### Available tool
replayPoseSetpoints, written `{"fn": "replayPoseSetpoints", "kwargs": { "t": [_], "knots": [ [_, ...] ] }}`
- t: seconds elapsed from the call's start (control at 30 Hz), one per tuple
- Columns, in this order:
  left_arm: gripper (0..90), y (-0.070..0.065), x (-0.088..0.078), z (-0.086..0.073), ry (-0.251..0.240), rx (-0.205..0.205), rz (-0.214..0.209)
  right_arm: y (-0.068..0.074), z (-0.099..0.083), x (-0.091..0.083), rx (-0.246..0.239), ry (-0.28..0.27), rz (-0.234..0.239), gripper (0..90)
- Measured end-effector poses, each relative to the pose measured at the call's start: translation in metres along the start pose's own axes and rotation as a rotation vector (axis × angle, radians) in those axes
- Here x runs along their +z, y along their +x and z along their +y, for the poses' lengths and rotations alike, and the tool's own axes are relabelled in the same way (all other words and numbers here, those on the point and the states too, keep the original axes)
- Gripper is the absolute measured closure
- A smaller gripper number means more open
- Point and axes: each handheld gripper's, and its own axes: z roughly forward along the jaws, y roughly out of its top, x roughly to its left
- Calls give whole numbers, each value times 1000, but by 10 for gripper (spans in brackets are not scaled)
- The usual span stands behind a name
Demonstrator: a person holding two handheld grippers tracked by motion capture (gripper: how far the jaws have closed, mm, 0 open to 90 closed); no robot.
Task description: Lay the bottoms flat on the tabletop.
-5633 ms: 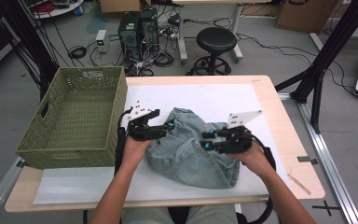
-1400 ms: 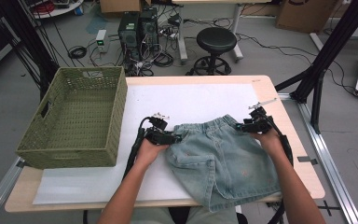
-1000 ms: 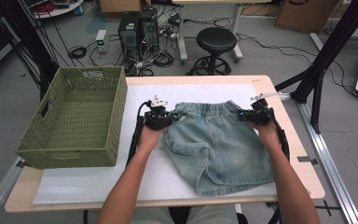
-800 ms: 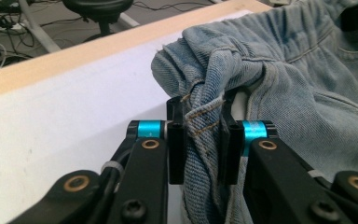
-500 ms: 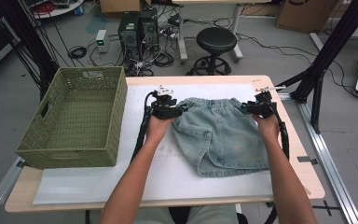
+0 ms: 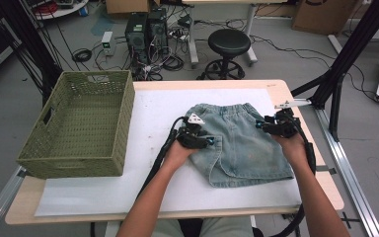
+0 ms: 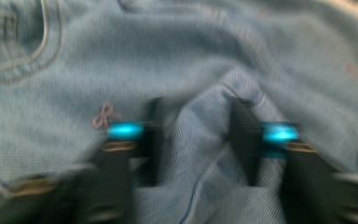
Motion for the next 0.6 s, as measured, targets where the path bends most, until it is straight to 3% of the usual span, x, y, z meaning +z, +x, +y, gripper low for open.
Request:
{"fn": "replayPoseSetpoints", "kwargs": {
  "t": [0.07, 0.2, 0.3, 0.47, 0.53, 0.6],
  "knots": [
    [878, -2, -7, -7, 3, 1, 4, -3, -12, -3, 24, 12, -1, 529],
    [883, -4, -41, -23, -87, -18, 5, -11, -32, -14, 79, -2, 7, 529],
    [882, -7, -67, -40, -126, -31, 19, -12, -47, -22, 110, -12, 12, 528],
    [877, -12, -89, -67, -134, -36, 25, -8, -56, -30, 111, -9, 4, 528],
    [851, -13, -95, -74, -150, -46, 17, -6, -60, -33, 107, -4, -2, 525],
    [743, -14, -99, -76, -158, -71, 7, -4, -65, -35, 100, 17, -9, 519]
  ]
}}
